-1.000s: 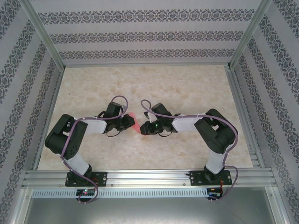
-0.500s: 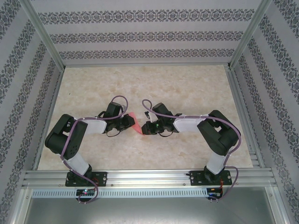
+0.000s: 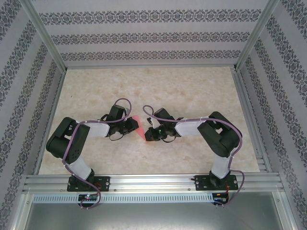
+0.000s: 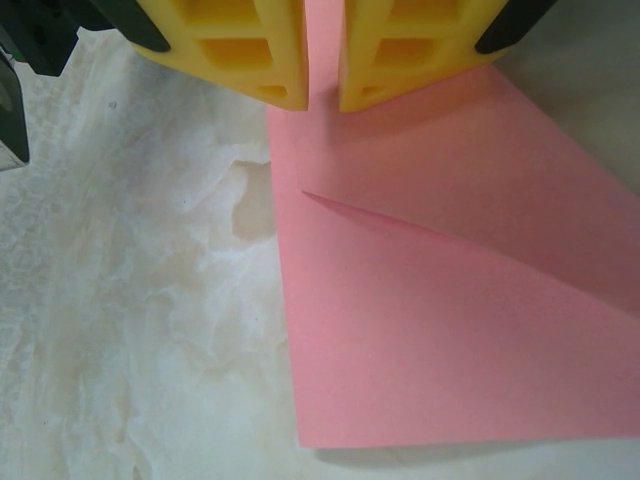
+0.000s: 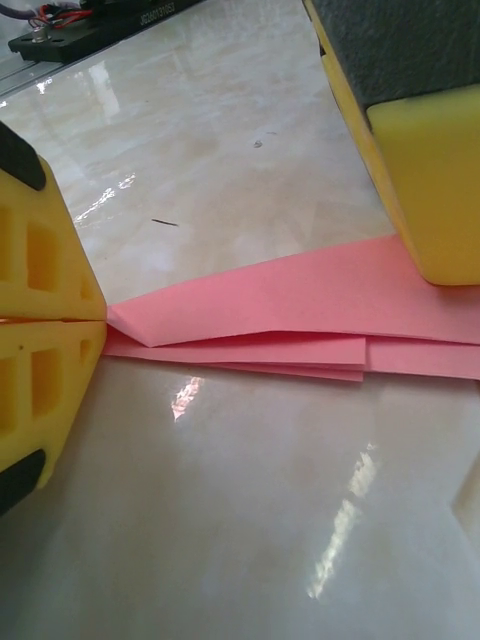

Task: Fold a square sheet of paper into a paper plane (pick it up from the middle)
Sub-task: Fold the wing for the fifth time at the center of the table.

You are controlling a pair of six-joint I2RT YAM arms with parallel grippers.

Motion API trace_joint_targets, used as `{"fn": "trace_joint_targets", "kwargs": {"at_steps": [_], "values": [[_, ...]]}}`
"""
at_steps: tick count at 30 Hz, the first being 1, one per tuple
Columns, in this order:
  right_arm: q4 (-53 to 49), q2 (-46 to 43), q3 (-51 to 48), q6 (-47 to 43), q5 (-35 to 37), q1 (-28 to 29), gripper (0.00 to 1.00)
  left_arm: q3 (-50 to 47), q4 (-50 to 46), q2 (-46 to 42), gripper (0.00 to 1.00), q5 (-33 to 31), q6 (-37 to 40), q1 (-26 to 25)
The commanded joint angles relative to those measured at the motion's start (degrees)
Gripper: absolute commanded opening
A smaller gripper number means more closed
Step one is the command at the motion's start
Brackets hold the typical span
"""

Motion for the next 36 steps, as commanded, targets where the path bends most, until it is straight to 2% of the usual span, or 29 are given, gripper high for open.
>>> {"fn": "trace_joint_targets", "kwargs": {"at_steps": [1, 12, 21, 36], "values": [[-3.12, 0.46, 0.39, -1.65, 1.34, 0.66, 0.10, 0.71, -1.12, -0.82, 0.17, -0.47, 0.86, -0.51], [-4.62, 0.21, 0.48, -1.86, 3.29, 0.93, 0.08, 0.73, 0.32, -4.51, 0.19, 4.23, 1.62, -1.07], [-5.63, 0.92, 1.14, -1.88, 4.78, 1.45, 0.10, -0.82, -3.87, -5.80, 0.19, 1.99, 2.77, -3.94], [-6.44, 1.52, 1.53, -1.53, 5.89, 1.62, 0.09, -3.98, -3.53, -8.74, 0.16, 1.51, 1.96, -4.18]]}}
